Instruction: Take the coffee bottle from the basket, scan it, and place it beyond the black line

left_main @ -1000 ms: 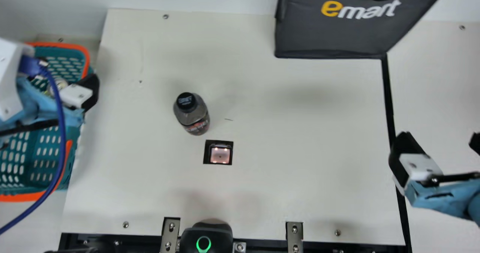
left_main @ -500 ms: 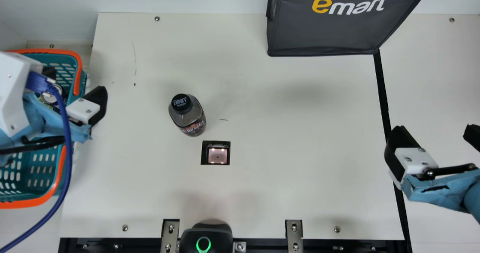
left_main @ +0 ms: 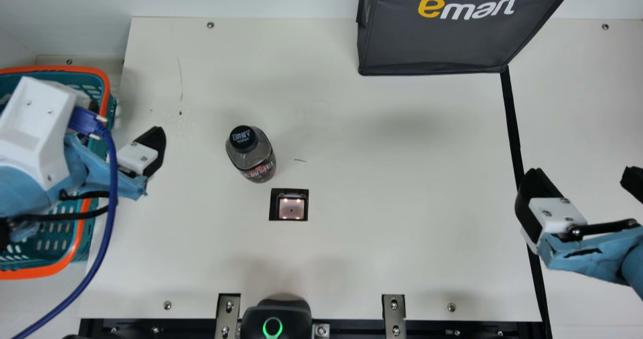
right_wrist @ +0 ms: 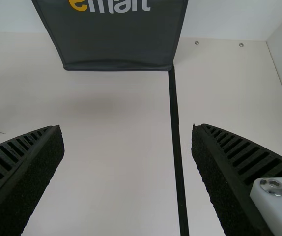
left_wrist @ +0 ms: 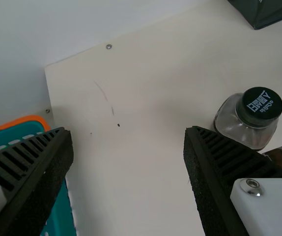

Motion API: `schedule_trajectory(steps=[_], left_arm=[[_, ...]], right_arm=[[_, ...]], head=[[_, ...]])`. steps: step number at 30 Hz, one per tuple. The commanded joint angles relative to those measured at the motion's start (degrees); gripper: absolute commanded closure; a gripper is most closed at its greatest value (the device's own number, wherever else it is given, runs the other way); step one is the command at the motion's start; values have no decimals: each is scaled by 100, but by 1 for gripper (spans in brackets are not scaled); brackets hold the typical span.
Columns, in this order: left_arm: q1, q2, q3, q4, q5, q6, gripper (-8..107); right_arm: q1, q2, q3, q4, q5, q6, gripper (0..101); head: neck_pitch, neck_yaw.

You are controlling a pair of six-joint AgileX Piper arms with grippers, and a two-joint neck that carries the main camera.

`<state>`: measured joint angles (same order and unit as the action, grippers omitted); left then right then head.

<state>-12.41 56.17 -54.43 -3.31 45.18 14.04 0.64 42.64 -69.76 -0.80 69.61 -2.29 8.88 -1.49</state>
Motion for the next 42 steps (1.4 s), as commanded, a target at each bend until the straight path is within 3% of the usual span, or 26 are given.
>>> schedule_trajectory(steps=[1,25,42], left_arm=[[-258,9,16,259,2,-491,9],[-2676,713,-152,2741,243,-4369,9],[-3964,1540,-450,3829,543,-6308,9]], right_arm=[[0,0,0,0,0,0,10],[0,0,0,0,0,0,10],[0,0,0,0,0,0,10]], head=[[-96,-9],[-96,-9],[-96,-9]])
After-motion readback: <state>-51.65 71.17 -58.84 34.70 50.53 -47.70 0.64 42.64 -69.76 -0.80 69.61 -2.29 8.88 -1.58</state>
